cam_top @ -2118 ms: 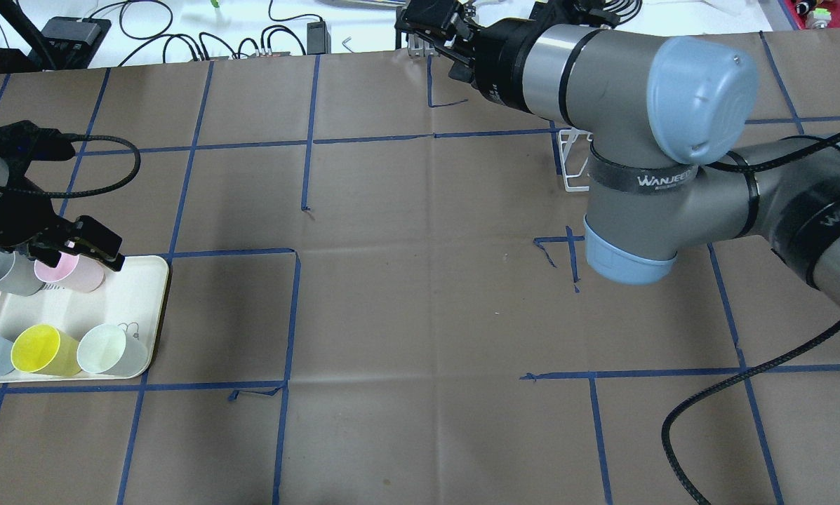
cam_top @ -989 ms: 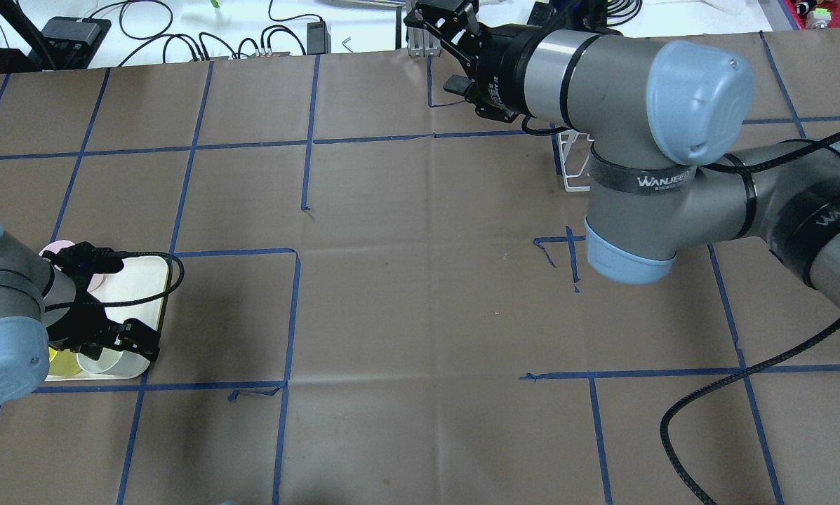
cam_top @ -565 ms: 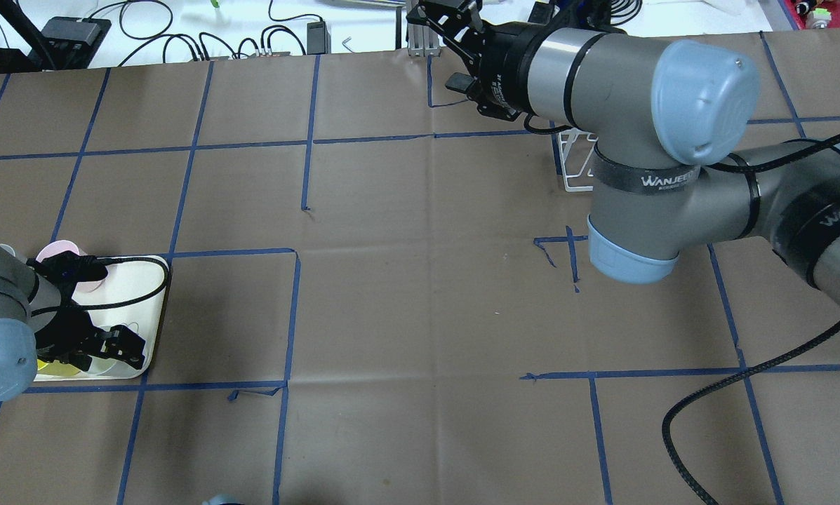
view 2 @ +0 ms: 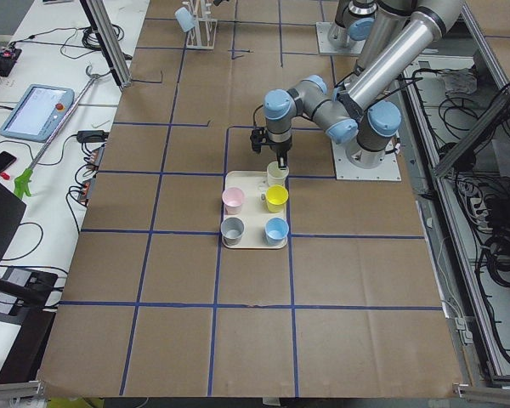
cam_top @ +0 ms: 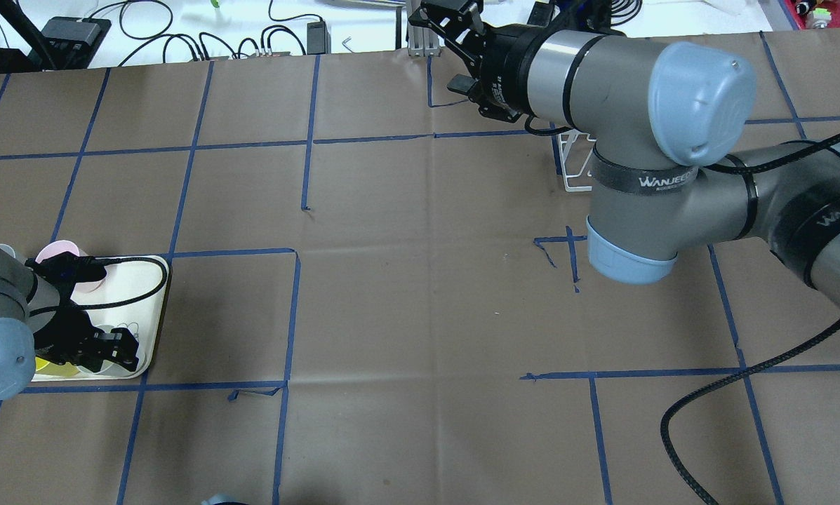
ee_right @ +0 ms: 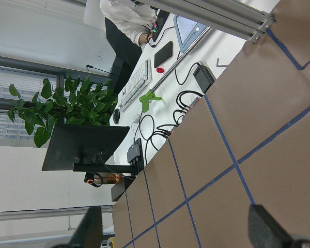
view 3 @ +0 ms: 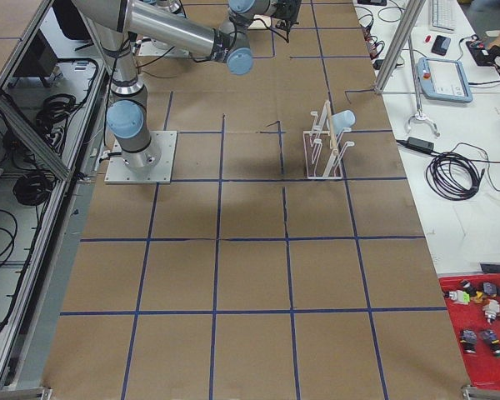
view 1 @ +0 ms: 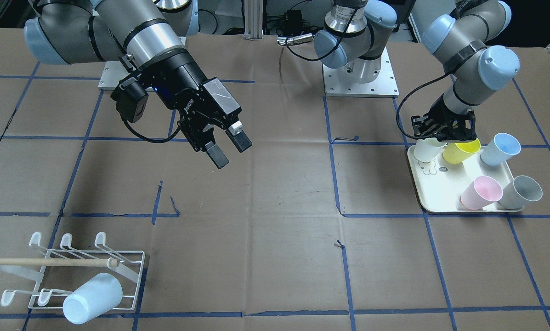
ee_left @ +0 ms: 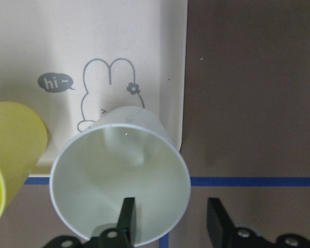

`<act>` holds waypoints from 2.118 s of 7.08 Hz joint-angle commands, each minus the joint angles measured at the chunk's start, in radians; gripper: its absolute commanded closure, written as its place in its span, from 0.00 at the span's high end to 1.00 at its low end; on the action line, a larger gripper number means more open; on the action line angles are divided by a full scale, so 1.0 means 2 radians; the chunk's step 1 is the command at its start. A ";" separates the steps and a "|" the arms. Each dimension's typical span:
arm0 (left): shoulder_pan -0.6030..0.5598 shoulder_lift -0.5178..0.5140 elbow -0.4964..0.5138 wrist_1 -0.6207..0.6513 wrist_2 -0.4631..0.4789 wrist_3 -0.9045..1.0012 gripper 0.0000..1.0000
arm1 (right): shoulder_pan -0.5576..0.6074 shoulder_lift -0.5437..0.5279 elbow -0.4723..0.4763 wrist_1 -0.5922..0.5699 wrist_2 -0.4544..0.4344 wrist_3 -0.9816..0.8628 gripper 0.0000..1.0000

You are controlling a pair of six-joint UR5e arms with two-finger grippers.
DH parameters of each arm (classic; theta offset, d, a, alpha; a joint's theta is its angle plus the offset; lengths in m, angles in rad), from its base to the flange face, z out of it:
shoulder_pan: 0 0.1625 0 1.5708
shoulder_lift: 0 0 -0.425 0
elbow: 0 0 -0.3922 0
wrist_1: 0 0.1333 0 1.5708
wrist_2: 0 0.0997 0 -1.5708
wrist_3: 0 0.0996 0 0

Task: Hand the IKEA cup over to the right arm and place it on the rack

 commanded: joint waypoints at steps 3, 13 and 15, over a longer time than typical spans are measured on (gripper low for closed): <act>-0.009 0.005 0.064 -0.007 -0.067 -0.024 0.00 | -0.001 -0.004 0.075 -0.105 -0.016 0.053 1.00; -0.129 -0.126 0.318 0.037 -0.459 -0.048 0.00 | -0.025 -0.004 0.077 -0.124 -0.031 0.054 1.00; -0.166 -0.143 0.299 0.144 -0.530 -0.046 0.00 | -0.039 -0.007 0.079 -0.126 -0.031 0.055 1.00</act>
